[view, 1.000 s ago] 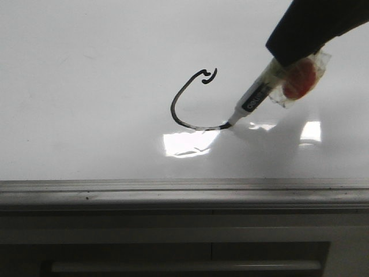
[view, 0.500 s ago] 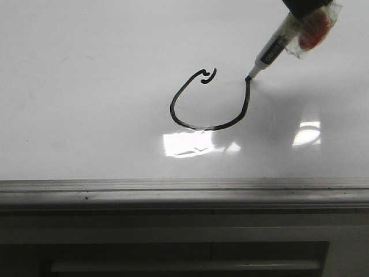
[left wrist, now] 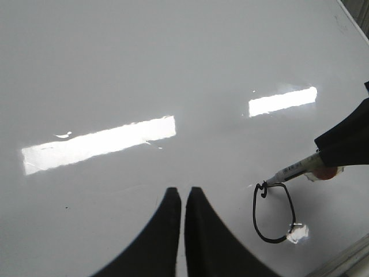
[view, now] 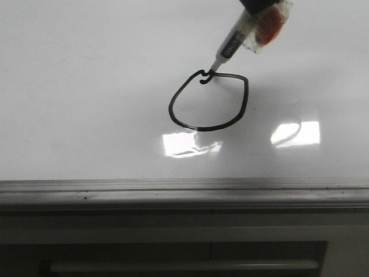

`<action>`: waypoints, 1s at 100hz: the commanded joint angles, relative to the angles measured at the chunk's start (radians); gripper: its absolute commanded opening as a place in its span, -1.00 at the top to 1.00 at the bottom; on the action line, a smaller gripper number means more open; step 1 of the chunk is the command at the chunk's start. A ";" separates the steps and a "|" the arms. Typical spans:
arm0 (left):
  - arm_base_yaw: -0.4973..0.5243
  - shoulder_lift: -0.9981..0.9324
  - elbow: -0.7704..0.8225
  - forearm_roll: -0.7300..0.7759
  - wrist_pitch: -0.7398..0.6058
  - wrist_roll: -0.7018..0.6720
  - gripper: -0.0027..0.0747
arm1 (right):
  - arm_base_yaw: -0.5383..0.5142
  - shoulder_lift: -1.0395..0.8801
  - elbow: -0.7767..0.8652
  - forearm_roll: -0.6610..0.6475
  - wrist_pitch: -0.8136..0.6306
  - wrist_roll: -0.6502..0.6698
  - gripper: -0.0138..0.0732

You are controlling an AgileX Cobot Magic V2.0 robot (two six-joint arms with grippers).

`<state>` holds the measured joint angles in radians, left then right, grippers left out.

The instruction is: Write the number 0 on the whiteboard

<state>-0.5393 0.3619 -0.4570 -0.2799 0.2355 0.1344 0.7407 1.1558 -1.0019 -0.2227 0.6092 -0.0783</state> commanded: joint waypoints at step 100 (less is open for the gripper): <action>-0.089 0.189 -0.368 -0.079 0.463 0.405 0.03 | 0.251 -0.215 -0.141 0.038 -0.002 -0.002 0.79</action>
<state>-0.5945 0.4669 -0.7037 -0.3025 0.6358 0.4378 0.9531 0.9431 -1.1442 -0.1810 0.7212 -0.0761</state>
